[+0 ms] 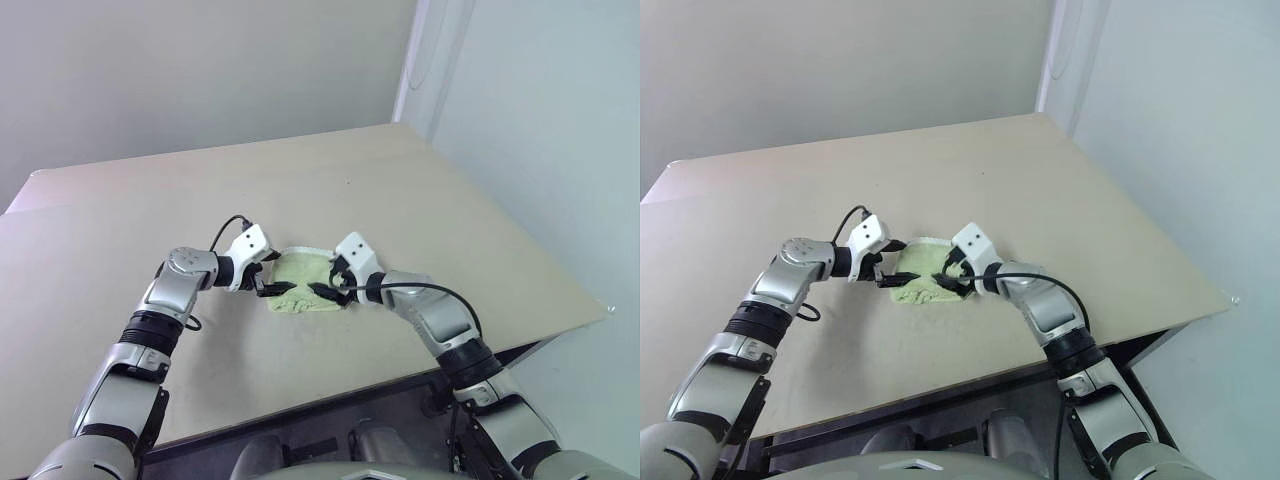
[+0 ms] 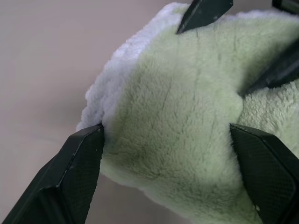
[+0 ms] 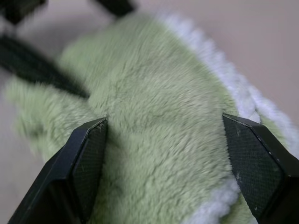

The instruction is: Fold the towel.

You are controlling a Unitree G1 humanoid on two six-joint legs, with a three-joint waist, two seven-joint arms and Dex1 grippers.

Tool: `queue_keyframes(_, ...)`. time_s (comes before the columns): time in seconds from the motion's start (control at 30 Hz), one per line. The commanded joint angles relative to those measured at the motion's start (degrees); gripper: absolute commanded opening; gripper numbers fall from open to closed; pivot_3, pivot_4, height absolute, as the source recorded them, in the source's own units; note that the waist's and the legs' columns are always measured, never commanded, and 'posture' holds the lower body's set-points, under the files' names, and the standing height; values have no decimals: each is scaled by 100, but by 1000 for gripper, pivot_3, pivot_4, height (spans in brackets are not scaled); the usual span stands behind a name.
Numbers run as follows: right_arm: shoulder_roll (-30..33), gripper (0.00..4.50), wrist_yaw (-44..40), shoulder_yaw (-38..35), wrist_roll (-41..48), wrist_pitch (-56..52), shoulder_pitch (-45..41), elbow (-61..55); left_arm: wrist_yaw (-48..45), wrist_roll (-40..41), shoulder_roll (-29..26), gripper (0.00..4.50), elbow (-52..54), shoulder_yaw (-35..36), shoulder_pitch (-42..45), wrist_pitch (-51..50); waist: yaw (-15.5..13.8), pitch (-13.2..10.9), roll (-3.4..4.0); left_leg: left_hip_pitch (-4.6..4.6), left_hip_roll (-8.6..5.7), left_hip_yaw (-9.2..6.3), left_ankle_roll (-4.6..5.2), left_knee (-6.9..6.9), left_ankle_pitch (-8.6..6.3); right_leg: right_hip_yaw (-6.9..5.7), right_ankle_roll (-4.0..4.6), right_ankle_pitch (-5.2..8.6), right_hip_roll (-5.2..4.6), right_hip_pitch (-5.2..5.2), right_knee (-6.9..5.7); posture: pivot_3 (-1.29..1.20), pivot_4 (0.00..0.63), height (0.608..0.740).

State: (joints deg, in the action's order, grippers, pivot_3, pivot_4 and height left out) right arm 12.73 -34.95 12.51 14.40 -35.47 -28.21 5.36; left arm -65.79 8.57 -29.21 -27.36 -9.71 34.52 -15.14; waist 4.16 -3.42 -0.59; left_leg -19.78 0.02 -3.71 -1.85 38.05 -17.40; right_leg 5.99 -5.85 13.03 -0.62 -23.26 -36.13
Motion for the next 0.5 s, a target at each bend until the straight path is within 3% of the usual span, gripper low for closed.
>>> queue_keyframes(0.03, 13, 4009, -326, -472, 640, -182, -270, -809, -361, 511, -311, 4376, 550, 406, 127, -547, 16, 0, 1, -8, 0, -2, 0, -3, 0, 0, -1, -1, 0, -11, 0, 0, 0, 740)
queue_keyframes(0.33, 1019, 4009, -1414, 663, 216, 175, 43, -1589, -502, 804, -1041, 4376, 1088, 746, -284, -1086, 1, -1, 2, -30, 0, -9, 4, -9, -2, -10, 10, 13, -2, -27, 6, 0, 0, 740)
queue_keyframes(0.5, 966, 4009, -1383, 933, -143, 468, -47, -1179, -447, 905, -1171, 4376, 1536, 839, -665, -1223, -5, -3, 0, -27, 0, -8, 3, -4, -2, -10, 16, 16, -1, -27, 3, 0, 0, 740)
